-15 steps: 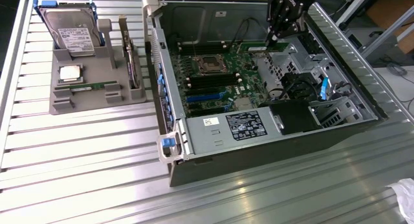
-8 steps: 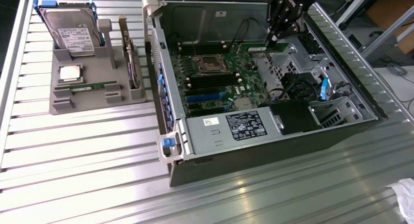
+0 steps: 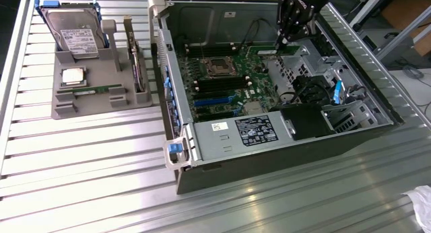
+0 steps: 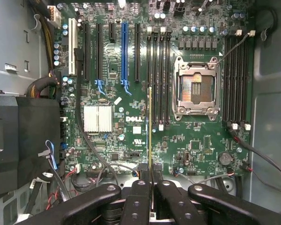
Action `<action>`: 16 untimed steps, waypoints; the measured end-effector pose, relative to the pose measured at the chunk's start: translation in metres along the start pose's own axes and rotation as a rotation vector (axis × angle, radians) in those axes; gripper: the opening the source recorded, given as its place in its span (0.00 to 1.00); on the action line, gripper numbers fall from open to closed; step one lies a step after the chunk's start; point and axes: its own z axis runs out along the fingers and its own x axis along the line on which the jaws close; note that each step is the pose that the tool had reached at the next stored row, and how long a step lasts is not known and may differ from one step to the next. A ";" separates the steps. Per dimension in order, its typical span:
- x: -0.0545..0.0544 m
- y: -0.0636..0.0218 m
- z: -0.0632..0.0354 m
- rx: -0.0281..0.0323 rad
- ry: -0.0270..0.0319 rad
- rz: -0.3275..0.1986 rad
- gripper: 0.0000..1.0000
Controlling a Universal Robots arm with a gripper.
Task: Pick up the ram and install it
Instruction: 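Insert the ram into the slot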
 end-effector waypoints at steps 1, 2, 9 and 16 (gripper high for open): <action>0.000 0.0000 0.0005 0.0000 0.0000 0.000 0.12; 0.000 0.0000 0.0007 0.0000 0.0000 0.000 0.12; 0.000 -0.0001 0.0040 0.0000 0.0000 0.000 0.12; 0.000 -0.0001 0.0059 0.0000 0.0000 0.000 0.12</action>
